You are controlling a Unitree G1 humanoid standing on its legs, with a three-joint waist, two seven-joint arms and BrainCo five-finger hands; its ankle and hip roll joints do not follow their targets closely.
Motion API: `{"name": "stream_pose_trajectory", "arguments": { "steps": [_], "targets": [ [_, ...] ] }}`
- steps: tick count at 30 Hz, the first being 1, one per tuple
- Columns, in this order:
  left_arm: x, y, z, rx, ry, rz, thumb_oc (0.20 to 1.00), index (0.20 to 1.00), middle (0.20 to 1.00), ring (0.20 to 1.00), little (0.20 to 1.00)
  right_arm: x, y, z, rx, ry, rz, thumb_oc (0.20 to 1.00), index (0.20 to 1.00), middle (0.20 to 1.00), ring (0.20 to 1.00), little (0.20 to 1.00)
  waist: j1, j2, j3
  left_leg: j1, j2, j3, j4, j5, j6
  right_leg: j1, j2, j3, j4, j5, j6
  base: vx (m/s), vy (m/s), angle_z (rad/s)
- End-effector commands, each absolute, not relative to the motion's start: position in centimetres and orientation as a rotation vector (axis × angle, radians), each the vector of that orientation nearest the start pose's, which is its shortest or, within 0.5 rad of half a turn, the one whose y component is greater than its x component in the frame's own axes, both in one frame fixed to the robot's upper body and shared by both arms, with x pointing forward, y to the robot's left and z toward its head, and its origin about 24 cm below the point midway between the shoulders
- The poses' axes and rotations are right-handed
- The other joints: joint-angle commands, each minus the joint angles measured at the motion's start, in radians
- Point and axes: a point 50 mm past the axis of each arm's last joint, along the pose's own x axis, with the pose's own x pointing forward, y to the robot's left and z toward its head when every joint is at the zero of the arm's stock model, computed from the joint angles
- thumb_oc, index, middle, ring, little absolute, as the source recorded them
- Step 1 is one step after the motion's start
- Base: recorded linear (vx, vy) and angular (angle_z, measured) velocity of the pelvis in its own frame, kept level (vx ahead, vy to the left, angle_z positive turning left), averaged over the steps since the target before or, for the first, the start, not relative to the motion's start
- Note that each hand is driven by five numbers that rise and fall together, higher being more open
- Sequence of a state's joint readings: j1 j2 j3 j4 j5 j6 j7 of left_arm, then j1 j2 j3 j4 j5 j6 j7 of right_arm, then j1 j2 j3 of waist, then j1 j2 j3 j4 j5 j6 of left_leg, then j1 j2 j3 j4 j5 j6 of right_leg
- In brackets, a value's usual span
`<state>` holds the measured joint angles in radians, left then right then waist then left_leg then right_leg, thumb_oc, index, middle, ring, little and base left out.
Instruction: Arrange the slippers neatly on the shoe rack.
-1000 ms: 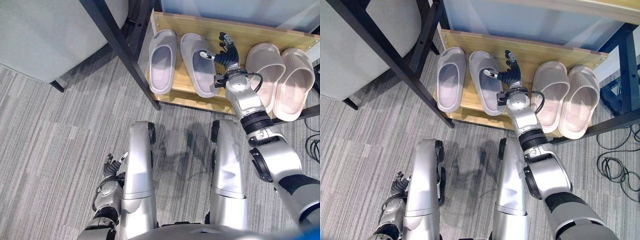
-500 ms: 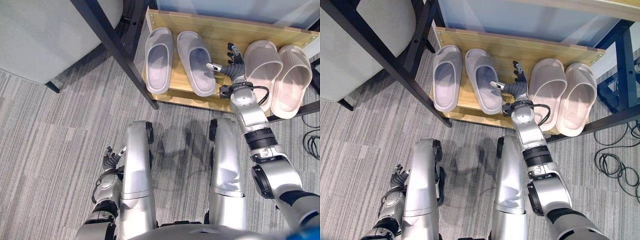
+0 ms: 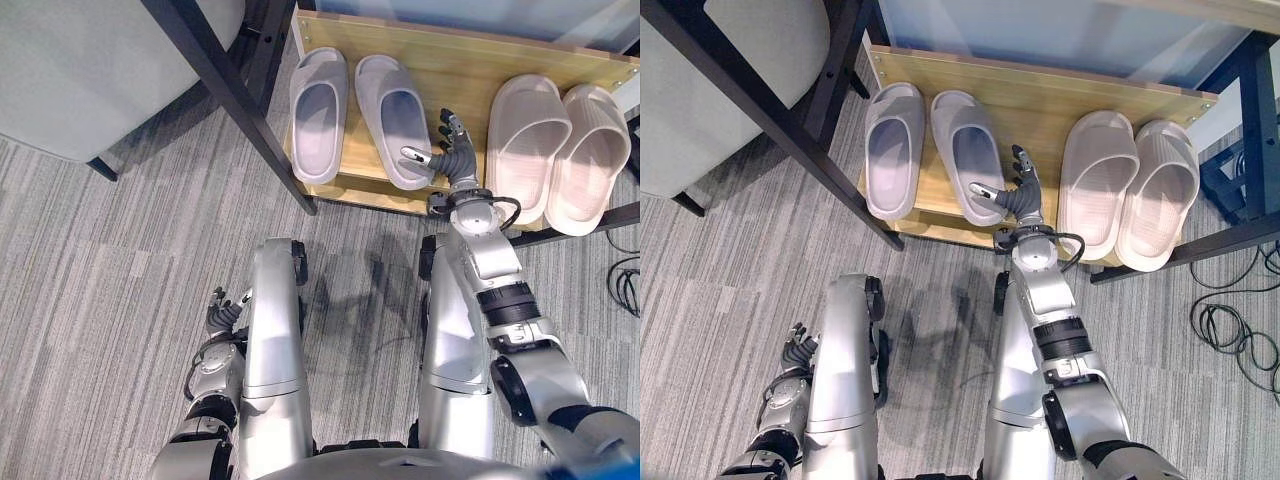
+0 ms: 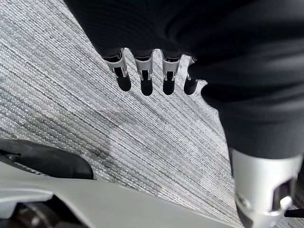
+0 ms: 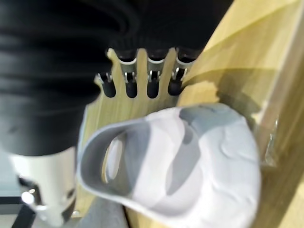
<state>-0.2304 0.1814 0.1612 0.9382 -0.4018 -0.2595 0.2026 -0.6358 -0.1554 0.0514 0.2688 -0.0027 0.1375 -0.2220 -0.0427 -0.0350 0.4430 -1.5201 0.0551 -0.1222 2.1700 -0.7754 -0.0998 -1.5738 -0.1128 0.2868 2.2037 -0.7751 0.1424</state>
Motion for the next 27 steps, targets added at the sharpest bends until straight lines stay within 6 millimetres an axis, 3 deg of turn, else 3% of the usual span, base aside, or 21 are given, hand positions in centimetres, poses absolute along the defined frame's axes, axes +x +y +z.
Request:
{"name": "stream_pose_trajectory", "arguments": {
  "steps": [1,27],
  "targets": [
    [24.1,21.4,-7.9,-0.235,0.434,0.508,1.000,1.000,1.000,1.000,1.000,34.2,-12.1,18.8,-0.112,-0.423,-0.057,1.000,1.000,1.000,1.000,1.000,0.021,-0.006,0.006,-0.050,-0.006,0.012,0.075,-0.046,0.111,0.044,0.002,0.040,0.012,0.181,-0.145,0.00,0.000,0.00],
    [24.5,21.2,-7.8,-0.155,0.432,0.461,1.000,1.000,1.000,1.000,1.000,32.0,-7.1,17.4,-0.068,-0.435,0.126,1.000,1.000,1.000,1.000,1.000,0.023,0.008,0.014,-0.050,-0.020,0.016,0.043,-0.029,0.118,0.040,0.009,0.041,-0.012,0.188,-0.139,0.00,0.000,0.00]
  ]
}}
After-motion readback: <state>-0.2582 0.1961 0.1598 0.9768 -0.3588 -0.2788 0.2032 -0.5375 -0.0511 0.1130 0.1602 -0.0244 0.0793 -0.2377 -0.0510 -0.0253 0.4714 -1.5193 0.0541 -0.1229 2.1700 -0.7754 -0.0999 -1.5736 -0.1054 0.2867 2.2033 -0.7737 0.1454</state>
